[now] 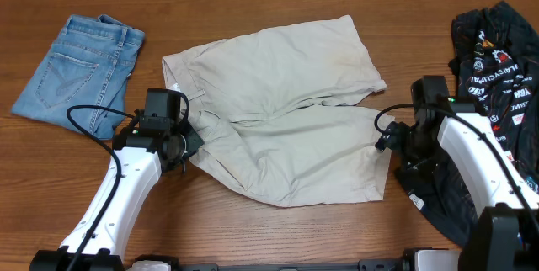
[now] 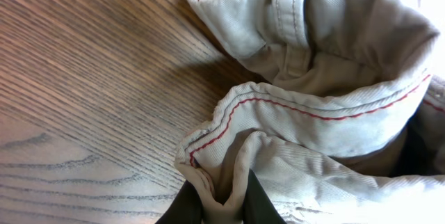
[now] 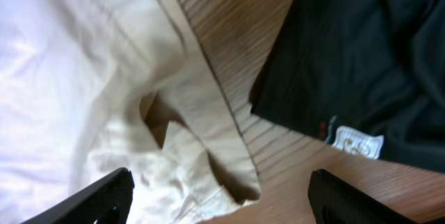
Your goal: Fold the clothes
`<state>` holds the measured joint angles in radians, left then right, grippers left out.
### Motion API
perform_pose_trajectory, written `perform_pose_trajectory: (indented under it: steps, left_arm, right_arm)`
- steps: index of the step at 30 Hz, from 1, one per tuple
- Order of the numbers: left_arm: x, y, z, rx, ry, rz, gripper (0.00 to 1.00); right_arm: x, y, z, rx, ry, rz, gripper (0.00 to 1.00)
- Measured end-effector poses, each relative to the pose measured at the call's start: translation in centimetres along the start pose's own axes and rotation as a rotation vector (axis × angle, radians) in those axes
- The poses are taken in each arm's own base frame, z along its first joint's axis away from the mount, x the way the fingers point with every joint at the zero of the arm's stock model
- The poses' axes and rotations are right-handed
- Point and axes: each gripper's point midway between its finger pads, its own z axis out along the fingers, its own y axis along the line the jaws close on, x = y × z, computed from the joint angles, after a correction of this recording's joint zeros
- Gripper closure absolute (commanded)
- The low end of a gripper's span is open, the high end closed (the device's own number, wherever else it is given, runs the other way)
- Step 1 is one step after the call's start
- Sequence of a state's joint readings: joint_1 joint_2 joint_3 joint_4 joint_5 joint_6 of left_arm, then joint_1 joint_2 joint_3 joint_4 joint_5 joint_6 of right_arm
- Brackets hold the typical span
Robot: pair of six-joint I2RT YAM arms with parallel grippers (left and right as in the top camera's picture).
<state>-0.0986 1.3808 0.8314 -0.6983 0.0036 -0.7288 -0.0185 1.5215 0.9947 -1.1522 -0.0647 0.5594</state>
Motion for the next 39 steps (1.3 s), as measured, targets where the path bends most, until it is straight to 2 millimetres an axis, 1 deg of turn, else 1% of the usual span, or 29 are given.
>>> perform_pose_trajectory:
  steps: [2,6,7,11,16,21,26,28,31,36,39]
  left_arm:
    - [0.1,0.1,0.0,-0.003,0.003,0.000,0.96]
    - [0.1,0.1,0.0,-0.005,0.006,0.000,0.96]
    - [0.2,0.1,0.0,-0.006,0.006,0.000,0.96]
    - [0.2,0.2,0.0,-0.008,0.009,0.000,0.96]
    - [0.2,0.2,0.0,-0.008,0.009,0.000,0.96]
    - [0.2,0.2,0.0,-0.008,0.009,0.000,0.96]
    - [0.3,0.2,0.0,-0.010,0.011,0.000,0.96]
    - [0.3,0.3,0.0,-0.013,0.014,0.000,0.96]
    - [0.4,0.3,0.0,-0.013,0.015,0.000,0.96]
    - [0.4,0.4,0.0,-0.016,0.018,0.004,0.96]
    - [0.6,0.5,0.0,-0.021,0.023,0.005,0.96]
  right_arm:
    - [1.1,0.0,0.6,-0.012,0.035,-0.002,0.17]
    - [3.8,0.0,2.9,-0.024,0.114,-0.022,0.21]
    - [4.6,0.0,3.5,-0.023,0.135,-0.031,0.23]
    - [6.1,0.1,4.9,-0.032,0.169,-0.035,0.30]
    - [6.4,0.2,5.6,-0.045,0.170,-0.014,0.33]
    - [6.3,0.5,5.6,-0.058,0.167,-0.008,0.32]
    - [7.8,0.1,5.3,-0.054,0.240,-0.009,0.29]
    - [8.1,0.2,5.2,-0.061,0.255,-0.013,0.29]
    - [8.0,0.5,5.2,-0.077,0.252,-0.021,0.29]
    - [7.0,1.6,5.4,-0.122,0.210,-0.036,0.30]
    - [6.7,1.5,5.4,-0.113,0.196,-0.031,0.30]
